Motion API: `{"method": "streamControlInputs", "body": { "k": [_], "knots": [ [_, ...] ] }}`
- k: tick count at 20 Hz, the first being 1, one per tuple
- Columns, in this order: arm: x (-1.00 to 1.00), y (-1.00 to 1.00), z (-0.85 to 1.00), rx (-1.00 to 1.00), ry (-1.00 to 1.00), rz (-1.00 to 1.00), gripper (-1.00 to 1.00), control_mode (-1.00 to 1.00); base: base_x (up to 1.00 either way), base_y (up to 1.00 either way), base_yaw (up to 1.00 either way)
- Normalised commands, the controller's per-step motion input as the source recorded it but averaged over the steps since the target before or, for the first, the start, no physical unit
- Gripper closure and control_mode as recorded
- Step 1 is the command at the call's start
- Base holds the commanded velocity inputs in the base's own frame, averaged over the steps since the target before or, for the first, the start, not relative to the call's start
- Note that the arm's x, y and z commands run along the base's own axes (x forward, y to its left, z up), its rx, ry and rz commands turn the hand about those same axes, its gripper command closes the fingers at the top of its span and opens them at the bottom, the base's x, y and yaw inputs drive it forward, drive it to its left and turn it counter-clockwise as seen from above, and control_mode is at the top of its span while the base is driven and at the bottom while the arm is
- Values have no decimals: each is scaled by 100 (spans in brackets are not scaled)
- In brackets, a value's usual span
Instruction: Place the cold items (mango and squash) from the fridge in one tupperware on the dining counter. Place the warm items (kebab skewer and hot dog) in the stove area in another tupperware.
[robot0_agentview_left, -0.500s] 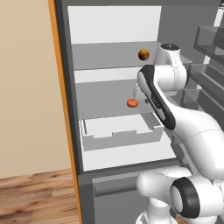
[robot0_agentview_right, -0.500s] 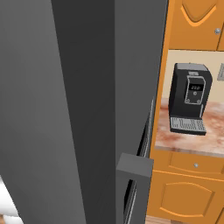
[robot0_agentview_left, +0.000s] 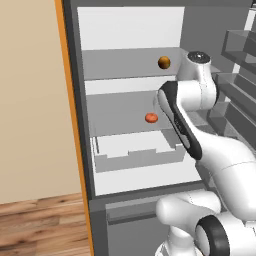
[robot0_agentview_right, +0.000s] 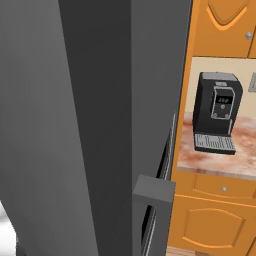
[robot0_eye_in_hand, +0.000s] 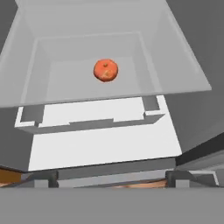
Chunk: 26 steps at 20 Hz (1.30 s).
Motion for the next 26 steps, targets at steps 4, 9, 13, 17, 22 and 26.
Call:
{"method": "streamControlInputs", "body": {
  "k": [4,9,13,17,22,26],
  "knots": [
    [0,2,55,0,-44,-24,-100,-100,0,0,0],
    [0,-3,78,-2,-12,-17,-100,-100,0,0,0],
    [14,-9,47,-4,-17,-5,-100,-100,0,0,0],
    [31,-16,45,-5,-9,5,-100,-100,0,0,0],
    [15,-2,35,-5,0,0,-100,-100,0,0,0],
    [47,-2,0,0,0,1,-100,-100,0,0,0]
  ]
}}
